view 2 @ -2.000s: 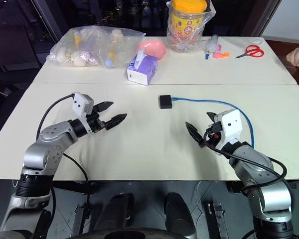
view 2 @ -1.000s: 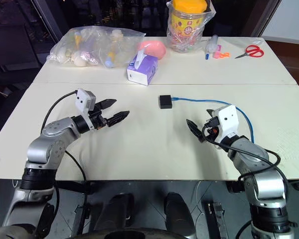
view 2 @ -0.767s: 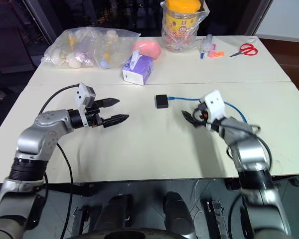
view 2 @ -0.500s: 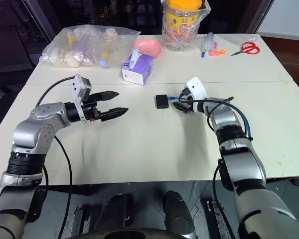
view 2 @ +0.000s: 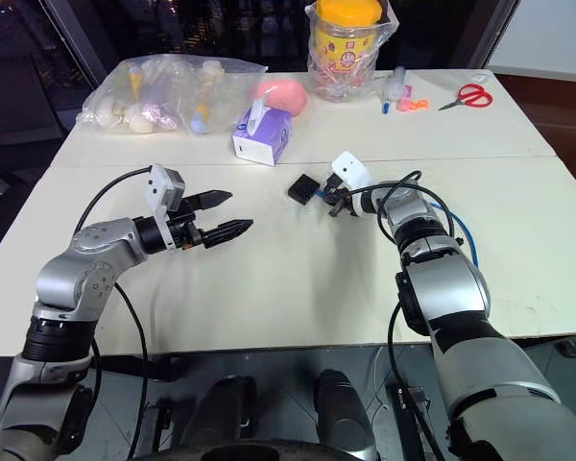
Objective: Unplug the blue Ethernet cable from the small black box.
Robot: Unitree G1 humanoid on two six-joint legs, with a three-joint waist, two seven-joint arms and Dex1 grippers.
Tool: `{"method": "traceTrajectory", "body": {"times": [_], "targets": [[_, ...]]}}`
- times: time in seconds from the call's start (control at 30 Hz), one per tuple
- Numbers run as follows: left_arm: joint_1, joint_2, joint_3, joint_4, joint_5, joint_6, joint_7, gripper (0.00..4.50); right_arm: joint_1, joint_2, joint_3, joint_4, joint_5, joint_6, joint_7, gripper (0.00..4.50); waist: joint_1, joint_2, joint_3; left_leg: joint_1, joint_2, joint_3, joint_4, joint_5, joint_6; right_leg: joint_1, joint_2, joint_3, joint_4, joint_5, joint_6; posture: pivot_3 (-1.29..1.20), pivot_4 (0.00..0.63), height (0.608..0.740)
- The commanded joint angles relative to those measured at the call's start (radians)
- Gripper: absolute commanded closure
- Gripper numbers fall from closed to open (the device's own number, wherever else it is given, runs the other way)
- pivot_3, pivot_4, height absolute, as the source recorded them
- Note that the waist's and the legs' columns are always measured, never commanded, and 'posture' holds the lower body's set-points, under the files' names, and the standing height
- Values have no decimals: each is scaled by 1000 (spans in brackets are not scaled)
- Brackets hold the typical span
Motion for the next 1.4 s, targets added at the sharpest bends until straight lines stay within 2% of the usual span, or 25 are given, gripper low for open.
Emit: {"method": "traceTrajectory", "body": {"times": [0.03, 0.1, 0.17, 0.27, 0.43, 0.6, 0.97, 1.0, 1.3, 1.33, 1.4], "targets": [[-33, -11, 40, 53, -25, -20, -6, 0, -6, -35, 76, -39, -113, -170, -87, 4468, -3, 0, 0, 0, 0, 0, 0, 0, 0, 0, 0, 0, 0, 0, 1, 0, 150, 740], [-88, -24, 48, 151, -40, -22, -35, 0, 24, -76, 129, -121, -189, -326, -182, 4468, -2, 0, 0, 0, 0, 0, 0, 0, 0, -1, 0, 0, 0, 1, 2, 0, 150, 740], [-188, -41, 60, 305, -65, -9, -93, 0, 111, -149, 167, -302, -273, -507, -309, 4468, 12, 0, 0, -1, 0, 0, 0, 0, 0, -1, 0, 0, 0, 1, 2, 0, 150, 740], [-315, -55, 68, 495, -85, -5, -187, 0, 217, -208, 136, -512, -292, -593, -406, 4468, 12, 0, 0, -6, -1, 0, 0, 0, -1, -6, 0, 0, 0, 1, 3, 0, 150, 740], [-494, -75, 66, 737, -98, 26, -368, 0, 326, -255, 74, -750, -290, -565, -480, 4468, -2, 0, 1, -8, -1, 0, -1, 0, -1, -9, 0, 0, 0, 1, 3, 0, 150, 740], [-611, -116, 50, 927, -37, -45, -439, 0, 373, -252, 52, -877, -287, -486, -467, 4468, -11, 0, 1, -9, -1, 0, 0, 0, -1, -9, 0, 0, 1, 1, 3, 0, 150, 740], [-736, -256, 79, 1231, 79, -275, -407, 0, 429, -227, 42, -984, -257, -390, -444, 4468, -10, -1, 1, -11, -1, -1, 0, 0, 0, -10, 0, 0, 0, 1, 4, 0, 150, 740], [-743, -265, 87, 1252, 84, -291, -393, 569, 431, -225, 45, -985, -258, -387, -445, 4500, -10, -1, 1, -11, -1, -1, 0, 0, 0, -10, 0, 0, 0, 1, 4, 0, 150, 740], [-775, -297, 150, 1316, 88, -305, -414, 3859, 440, -215, 45, -996, -252, -367, -435, 4500, -9, -1, 1, -11, -1, -1, 0, 0, 0, -10, 0, 0, 0, 1, 4, 0, 150, 740], [-772, -297, 149, 1314, 93, -305, -421, 4002, 442, -215, 44, -1000, -251, -364, -434, 4500, -9, -1, 1, -11, -1, -1, 0, 0, 0, -10, 0, 0, 0, 1, 4, 0, 150, 740], [-769, -298, 151, 1311, 103, -306, -421, 4001, 446, -215, 43, -1010, -250, -357, -431, 4500, -9, -1, 1, -11, -1, -1, 0, 0, 0, -10, 0, 0, 0, 1, 4, 0, 150, 740]]}}
